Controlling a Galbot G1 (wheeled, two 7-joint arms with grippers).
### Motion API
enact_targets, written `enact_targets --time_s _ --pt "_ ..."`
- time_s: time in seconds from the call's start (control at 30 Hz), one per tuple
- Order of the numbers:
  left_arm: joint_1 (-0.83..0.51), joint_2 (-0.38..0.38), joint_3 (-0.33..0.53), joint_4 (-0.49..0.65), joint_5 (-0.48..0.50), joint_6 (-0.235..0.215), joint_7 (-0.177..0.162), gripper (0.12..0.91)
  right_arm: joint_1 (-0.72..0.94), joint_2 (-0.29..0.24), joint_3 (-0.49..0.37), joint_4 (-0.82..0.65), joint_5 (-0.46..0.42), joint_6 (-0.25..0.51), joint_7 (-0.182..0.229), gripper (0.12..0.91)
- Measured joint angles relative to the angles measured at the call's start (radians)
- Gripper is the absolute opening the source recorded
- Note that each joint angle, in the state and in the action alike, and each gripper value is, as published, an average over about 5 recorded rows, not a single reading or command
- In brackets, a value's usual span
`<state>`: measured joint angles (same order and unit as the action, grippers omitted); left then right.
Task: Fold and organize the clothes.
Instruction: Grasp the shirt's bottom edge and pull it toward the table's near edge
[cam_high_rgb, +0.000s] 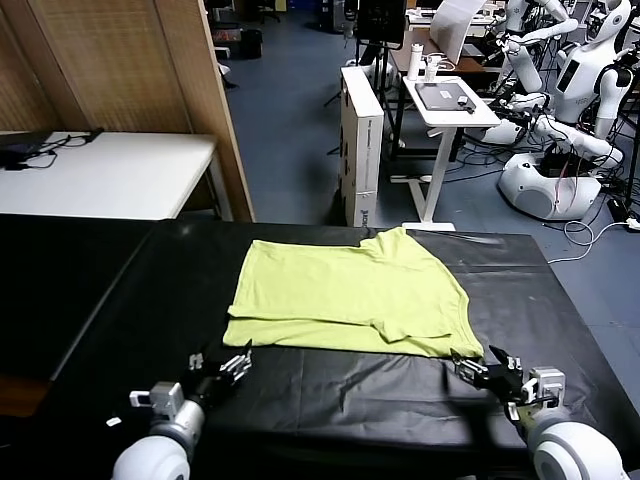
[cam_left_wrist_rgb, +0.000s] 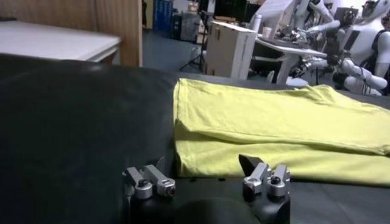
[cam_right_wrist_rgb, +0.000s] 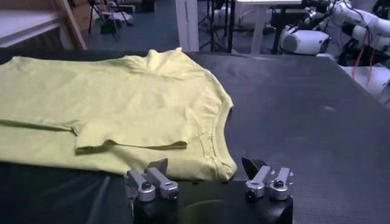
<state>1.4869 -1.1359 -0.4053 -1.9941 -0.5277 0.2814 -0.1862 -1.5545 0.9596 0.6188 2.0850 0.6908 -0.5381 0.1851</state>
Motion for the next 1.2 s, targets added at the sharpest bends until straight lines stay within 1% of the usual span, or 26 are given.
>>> enact_targets --time_s 0.03,0.07,0.1,0.17,0.2,0.23,0.27,0.3,0.33,0.37,0.47,0.53,0.67,0.77,0.83,0.97,1.2 --pt "0.0 0.0 0.0 0.003 0.001 -0.002 0.0 0.636 0.0 0.0 0.0 -0.001 0.0 0.0 0.0 0.642" --pt "-0.001 0.0 0.0 0.005 0.001 -0.004 0.0 0.585 0.001 0.0 -0.001 -0.002 0.0 0.0 0.0 0.603" --pt "-0.001 0.0 0.0 0.006 0.001 -0.007 0.001 0.515 0.001 -0.001 -0.001 -0.003 0.001 0.001 0.0 0.55" --pt "-0.002 0.0 0.0 0.008 0.001 -0.011 0.002 0.402 0.001 -0.001 -0.003 -0.005 0.001 0.001 0.0 0.421" --pt "-0.002 0.0 0.0 0.008 0.001 -0.014 0.004 0.326 0.001 -0.001 -0.004 -0.005 0.001 0.0 0.0 0.364" --pt "-0.001 0.0 -0.001 0.008 0.001 -0.016 0.006 0.269 0.001 -0.001 -0.004 -0.005 0.002 0.0 0.001 0.29" --pt "0.0 0.001 -0.001 0.008 0.001 -0.017 0.008 0.225 0.0 -0.001 -0.004 -0.004 0.002 -0.001 0.002 0.234" --pt "0.002 0.001 -0.001 0.008 0.001 -0.019 0.01 0.182 0.0 -0.002 -0.004 -0.002 0.003 -0.002 0.003 0.198" --pt "0.004 0.002 -0.001 0.008 0.002 -0.02 0.013 0.158 -0.001 -0.003 -0.004 0.0 0.004 -0.002 0.005 0.16" --pt "0.006 0.002 -0.001 0.007 0.002 -0.021 0.015 0.152 -0.002 -0.004 -0.004 0.002 0.006 -0.003 0.008 0.142" --pt "0.015 0.003 -0.001 0.004 0.01 -0.027 0.023 0.146 -0.01 -0.007 -0.005 0.012 0.019 -0.009 0.027 0.14" --pt "0.02 0.001 -0.002 0.004 0.022 -0.035 0.028 0.145 -0.019 -0.012 -0.003 0.022 0.041 -0.023 0.05 0.14" --pt "0.035 -0.002 -0.002 0.003 0.044 -0.046 0.028 0.145 -0.041 -0.034 0.01 0.054 0.108 -0.079 0.108 0.14" --pt "0.051 0.005 -0.01 -0.01 0.048 -0.045 0.021 0.145 -0.063 -0.063 0.025 0.086 0.16 -0.134 0.152 0.14" --pt "0.067 0.015 -0.02 -0.025 0.048 -0.043 0.018 0.145 -0.079 -0.086 0.037 0.112 0.189 -0.169 0.175 0.14" --pt "0.115 0.037 -0.043 -0.065 0.048 -0.038 0.015 0.145 -0.11 -0.119 0.058 0.16 0.218 -0.198 0.198 0.14" --pt "0.215 0.058 -0.068 -0.139 0.05 -0.028 -0.001 0.145 -0.161 -0.133 0.088 0.226 0.231 -0.198 0.215 0.14"
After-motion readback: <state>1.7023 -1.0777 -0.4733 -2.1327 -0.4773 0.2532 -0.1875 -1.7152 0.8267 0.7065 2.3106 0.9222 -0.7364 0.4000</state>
